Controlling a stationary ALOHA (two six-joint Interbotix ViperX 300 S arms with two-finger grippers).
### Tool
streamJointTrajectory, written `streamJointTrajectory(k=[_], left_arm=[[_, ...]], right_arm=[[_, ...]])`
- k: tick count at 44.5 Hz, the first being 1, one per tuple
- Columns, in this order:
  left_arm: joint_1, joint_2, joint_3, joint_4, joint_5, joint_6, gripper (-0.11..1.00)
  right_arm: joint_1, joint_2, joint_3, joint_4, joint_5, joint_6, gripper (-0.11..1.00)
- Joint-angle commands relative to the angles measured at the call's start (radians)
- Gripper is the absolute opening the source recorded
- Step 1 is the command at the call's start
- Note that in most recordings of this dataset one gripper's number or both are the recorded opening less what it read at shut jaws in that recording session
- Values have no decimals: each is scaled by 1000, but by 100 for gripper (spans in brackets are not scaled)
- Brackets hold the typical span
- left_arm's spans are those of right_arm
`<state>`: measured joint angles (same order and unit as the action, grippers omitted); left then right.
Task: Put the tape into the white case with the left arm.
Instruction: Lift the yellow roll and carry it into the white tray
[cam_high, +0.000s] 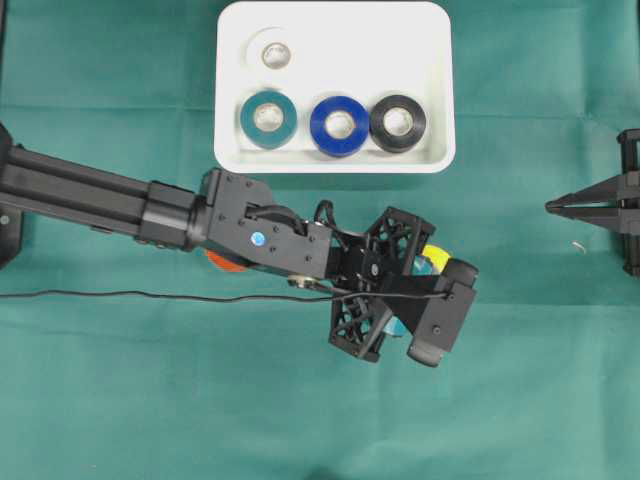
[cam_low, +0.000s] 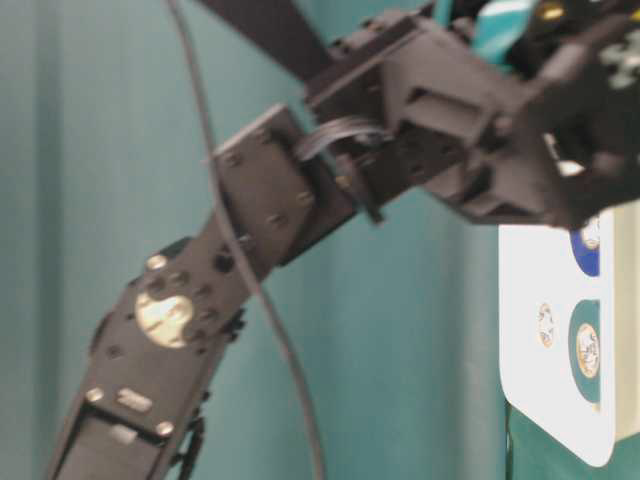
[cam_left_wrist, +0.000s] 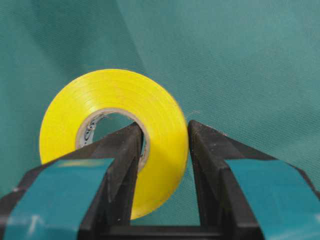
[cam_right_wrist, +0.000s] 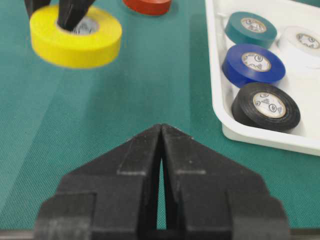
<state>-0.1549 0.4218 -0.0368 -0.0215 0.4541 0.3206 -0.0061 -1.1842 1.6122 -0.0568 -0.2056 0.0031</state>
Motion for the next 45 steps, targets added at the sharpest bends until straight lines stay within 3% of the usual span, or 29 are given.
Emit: streamJointTrajectory(k=[1, 21, 45], left_arm=[[-3, -67, -12, 0, 6, -2, 27], [20, -91, 20, 0, 43, 14, 27], [215, -163, 163, 2, -54, 75, 27]], right_arm=[[-2, 5, -6, -25, -11, 0, -9], [-2, 6, -6, -25, -11, 0, -9], [-2, 6, -6, -26, -11, 0, -9]])
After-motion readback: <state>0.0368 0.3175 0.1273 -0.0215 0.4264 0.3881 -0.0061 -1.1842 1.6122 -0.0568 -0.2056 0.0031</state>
